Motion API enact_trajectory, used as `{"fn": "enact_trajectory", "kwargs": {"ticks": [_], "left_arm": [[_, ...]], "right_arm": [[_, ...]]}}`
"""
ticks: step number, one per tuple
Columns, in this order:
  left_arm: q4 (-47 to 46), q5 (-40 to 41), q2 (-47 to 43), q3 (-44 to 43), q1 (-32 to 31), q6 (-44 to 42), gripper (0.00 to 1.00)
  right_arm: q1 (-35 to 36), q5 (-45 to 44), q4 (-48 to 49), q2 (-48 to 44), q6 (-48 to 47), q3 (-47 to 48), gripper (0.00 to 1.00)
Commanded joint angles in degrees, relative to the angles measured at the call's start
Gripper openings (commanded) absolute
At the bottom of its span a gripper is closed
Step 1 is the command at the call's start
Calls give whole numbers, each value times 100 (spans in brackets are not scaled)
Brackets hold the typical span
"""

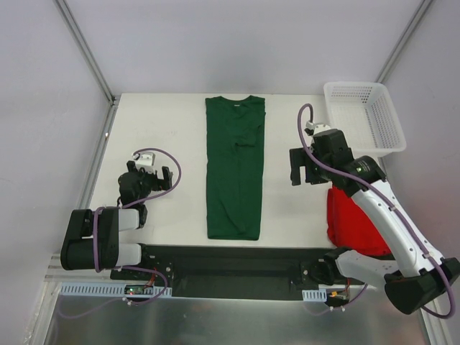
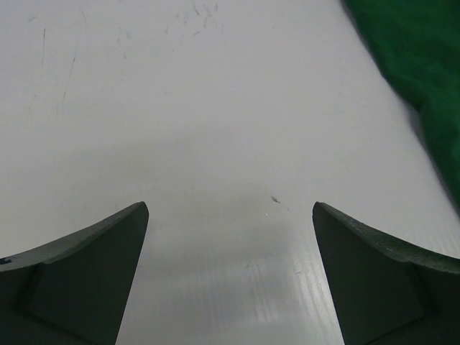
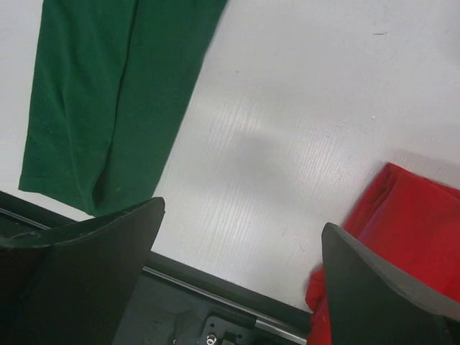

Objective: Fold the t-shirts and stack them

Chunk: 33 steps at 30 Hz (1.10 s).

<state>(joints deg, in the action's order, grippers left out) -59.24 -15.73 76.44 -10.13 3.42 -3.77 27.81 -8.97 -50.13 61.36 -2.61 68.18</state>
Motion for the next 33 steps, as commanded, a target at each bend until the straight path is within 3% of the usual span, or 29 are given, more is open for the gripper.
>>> {"fn": "enact_trajectory", "kwargs": {"ticks": [1, 2, 3, 4, 6, 10, 13, 14, 16, 17, 19, 22, 25, 27, 33], "left_arm": [[1388, 917, -365, -724, -17, 366, 99], [2512, 1296, -672, -1267, -17, 647, 99], [4550, 1587, -701, -2473, -26, 780, 99], [5084, 1755, -692, -2955, -69, 868, 99], [6140, 1312, -753, -4130, -131, 886, 99], [8036, 414, -851, -5392, -140, 2182, 99], [8463, -1226, -597, -6095, -131, 2355, 99], [9326, -1553, -126, -6419, -253, 2302, 99], [10804, -1014, 535, -7946, -525, 2014, 99], [12081, -846, 1156, -8448, -640, 1873, 99], [12890, -730, 1556, -9373, -834, 1635, 99], [12659, -896, 1313, -8956, -878, 1913, 99], [11709, -1893, 575, -7962, -878, 2317, 99], [11419, -1996, 153, -7646, -887, 2591, 99], [11058, -1397, -1069, -8196, -905, 2830, 99]], "right_arm": [[22, 264, -155, 428, -213, 485, 96], [31, 273, -164, 507, -213, 485, 96], [23, 317, -155, 691, -222, 494, 96], [22, 456, -155, 788, -231, 494, 96], [23, 633, -138, 991, -231, 529, 96], [31, 1080, -76, 1421, -231, 652, 96], [-12, 1457, -15, 1510, -231, 784, 96], [-74, 1669, -6, 1528, -214, 880, 96], [-433, 2639, 12, 1484, 66, 960, 96], [-600, 3020, 73, 1388, 190, 890, 96], [-856, 3793, 354, 1300, 514, 732, 96], [-813, 4288, 723, 1238, 604, 162, 96], [-927, 4683, 1206, 1115, 814, -609, 96], [-962, 4878, 1513, 1018, 973, -867, 96], [-962, 4739, 1402, 614, 842, -948, 96]]}}
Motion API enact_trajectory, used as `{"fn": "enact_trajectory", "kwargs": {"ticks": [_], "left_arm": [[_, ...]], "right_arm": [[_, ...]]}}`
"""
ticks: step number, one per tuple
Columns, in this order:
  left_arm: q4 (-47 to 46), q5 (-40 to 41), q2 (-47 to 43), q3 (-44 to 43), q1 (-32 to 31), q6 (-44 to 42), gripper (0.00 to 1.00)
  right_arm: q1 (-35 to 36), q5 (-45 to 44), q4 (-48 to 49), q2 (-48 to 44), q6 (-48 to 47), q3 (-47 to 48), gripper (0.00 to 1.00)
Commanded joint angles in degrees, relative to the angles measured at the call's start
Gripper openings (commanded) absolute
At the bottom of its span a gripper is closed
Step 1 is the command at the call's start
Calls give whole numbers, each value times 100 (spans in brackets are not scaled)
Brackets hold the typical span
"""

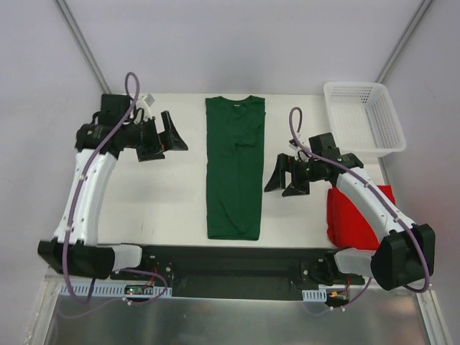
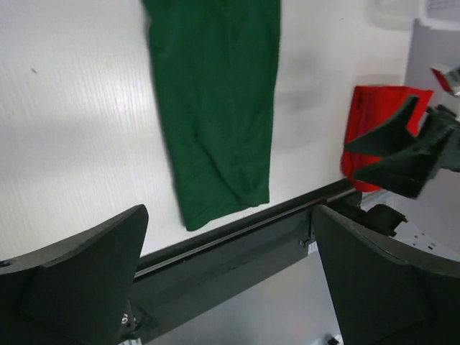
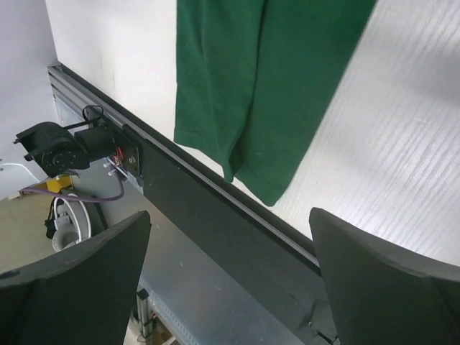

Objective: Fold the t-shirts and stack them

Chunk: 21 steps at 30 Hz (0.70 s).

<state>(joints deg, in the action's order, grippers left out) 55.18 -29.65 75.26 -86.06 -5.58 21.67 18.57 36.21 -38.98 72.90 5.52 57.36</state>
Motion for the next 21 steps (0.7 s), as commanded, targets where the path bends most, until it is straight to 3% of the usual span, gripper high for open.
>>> {"fn": "enact_trajectory", "kwargs": {"ticks": [1, 5, 10, 13, 17, 21], "left_arm": [[-507, -145, -1057, -596, -4, 146, 99], [-1121, -436, -1549, -211, 5, 232, 99], [-1642, -1569, -1296, 554, -57, 294, 99], [-1545, -1230, -1312, 1519, -66, 879, 99], [-1528, -807, -2284, 3275, -92, 1261, 99], [-949, -665, -3034, 3745, -83, 1111, 99]], "right_arm": [[-29, 194, 216, -575, 28, 170, 96], [-29, -26, -267, -759, -33, 319, 96], [-37, 211, -277, -1251, 352, -57, 96], [-37, 316, -119, -1638, 687, -793, 96], [-37, 571, 101, -2367, 1239, -1674, 96], [32, 335, -109, -3158, 1758, -2299, 96]]}}
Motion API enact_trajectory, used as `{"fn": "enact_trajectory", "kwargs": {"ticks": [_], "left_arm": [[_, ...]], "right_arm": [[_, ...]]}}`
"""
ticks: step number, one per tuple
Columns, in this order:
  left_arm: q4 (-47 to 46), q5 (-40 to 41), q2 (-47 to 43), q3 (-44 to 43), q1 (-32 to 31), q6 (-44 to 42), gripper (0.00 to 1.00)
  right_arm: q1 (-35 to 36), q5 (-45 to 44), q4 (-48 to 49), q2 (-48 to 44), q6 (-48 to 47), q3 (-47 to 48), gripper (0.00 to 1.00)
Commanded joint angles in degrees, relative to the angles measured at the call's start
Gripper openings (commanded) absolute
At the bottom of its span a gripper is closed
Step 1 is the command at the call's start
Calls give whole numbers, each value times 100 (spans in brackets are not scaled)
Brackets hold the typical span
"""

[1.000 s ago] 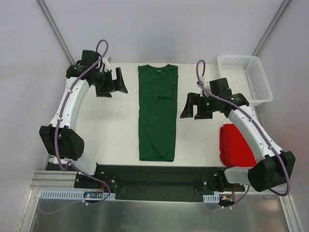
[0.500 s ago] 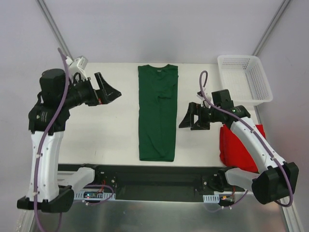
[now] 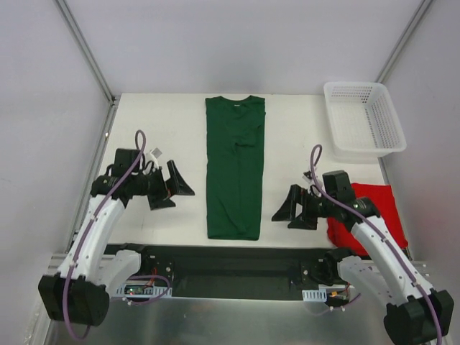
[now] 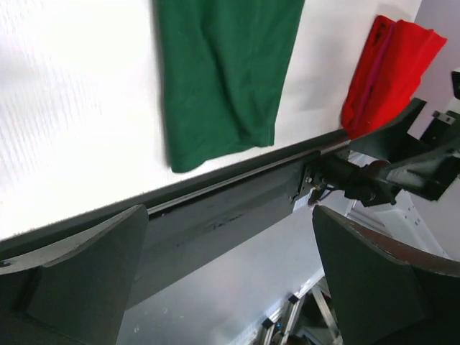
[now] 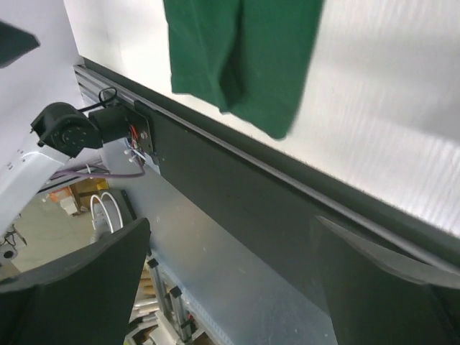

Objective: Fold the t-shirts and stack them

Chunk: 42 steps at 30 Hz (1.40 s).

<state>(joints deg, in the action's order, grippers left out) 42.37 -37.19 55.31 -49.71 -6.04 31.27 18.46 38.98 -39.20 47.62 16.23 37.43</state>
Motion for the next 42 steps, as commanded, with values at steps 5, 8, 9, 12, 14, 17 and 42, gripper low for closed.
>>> {"fn": "enact_trajectory", "kwargs": {"ticks": [5, 8, 9, 12, 14, 17, 42], "left_arm": [[1044, 493, -1443, 223, -37, -59, 99], [958, 467, -1689, 864, -37, -51, 100], [809, 432, -1760, 971, -46, -50, 99], [685, 546, -1936, 1157, -46, 37, 99], [597, 651, -2102, 1261, -55, 116, 99], [439, 634, -2409, 1464, -55, 459, 99], [-1142, -200, -293, 1245, -143, 836, 99]], "right_arm": [[1105, -1180, -308, -1017, 1294, -542, 96], [1853, -1393, 727, -1017, 1979, -1069, 96], [2002, -1402, 1234, -956, 2033, -1219, 96], [2039, -1438, 1493, -729, 1911, -1229, 96], [2039, -1315, 1590, -614, 1823, -1273, 96], [2030, -1226, 1819, -543, 1770, -1300, 96], [466, -330, 2180, 1127, 372, -949, 96]]}}
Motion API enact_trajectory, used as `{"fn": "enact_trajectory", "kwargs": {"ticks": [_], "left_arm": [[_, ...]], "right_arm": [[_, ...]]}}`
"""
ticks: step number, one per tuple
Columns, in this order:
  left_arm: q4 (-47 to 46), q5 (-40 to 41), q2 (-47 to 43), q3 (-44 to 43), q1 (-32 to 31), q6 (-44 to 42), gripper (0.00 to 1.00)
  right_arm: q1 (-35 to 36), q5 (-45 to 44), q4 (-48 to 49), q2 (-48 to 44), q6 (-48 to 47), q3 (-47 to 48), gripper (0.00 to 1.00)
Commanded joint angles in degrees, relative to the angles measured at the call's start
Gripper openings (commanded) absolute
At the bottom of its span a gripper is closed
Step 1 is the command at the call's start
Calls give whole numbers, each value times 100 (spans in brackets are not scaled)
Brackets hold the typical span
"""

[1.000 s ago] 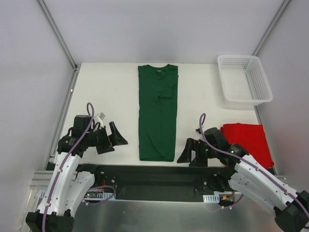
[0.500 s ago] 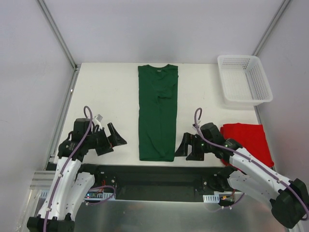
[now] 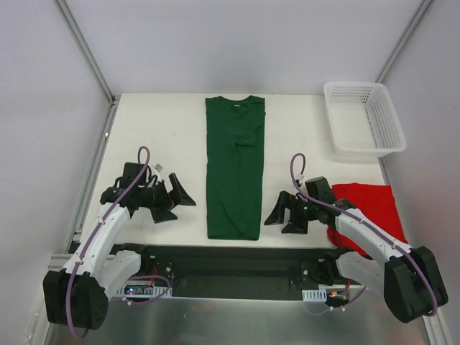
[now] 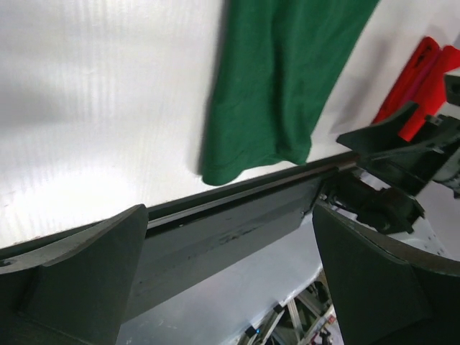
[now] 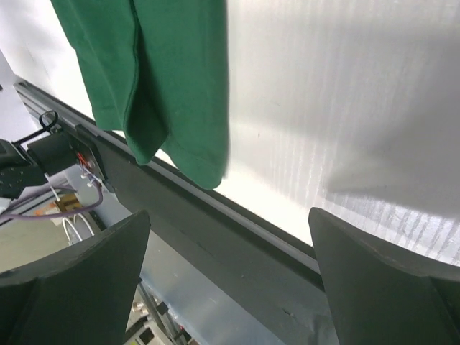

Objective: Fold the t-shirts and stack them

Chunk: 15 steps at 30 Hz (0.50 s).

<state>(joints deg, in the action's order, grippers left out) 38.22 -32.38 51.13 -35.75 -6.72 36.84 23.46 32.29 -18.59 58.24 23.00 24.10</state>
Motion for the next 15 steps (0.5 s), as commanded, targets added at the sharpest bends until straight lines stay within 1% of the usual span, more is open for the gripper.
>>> {"fn": "enact_trajectory", "kwargs": {"ticks": [1, 6, 9, 13, 15], "left_arm": [[-876, -717, 90, -230, -136, 315, 99], [-1088, -822, -226, -459, -198, 342, 99], [-1159, -524, -665, -486, -216, 367, 99], [-1273, -418, -930, -407, -233, 166, 99], [-1492, -349, -1008, -197, -233, 288, 99]], "right_arm": [[-26, 356, 119, 82, -305, 490, 96], [-26, 453, 40, 197, -323, 693, 96], [-26, 427, 5, 249, -384, 719, 96], [0, 453, -13, 416, -419, 702, 96], [9, 444, -13, 460, -402, 702, 96]]}}
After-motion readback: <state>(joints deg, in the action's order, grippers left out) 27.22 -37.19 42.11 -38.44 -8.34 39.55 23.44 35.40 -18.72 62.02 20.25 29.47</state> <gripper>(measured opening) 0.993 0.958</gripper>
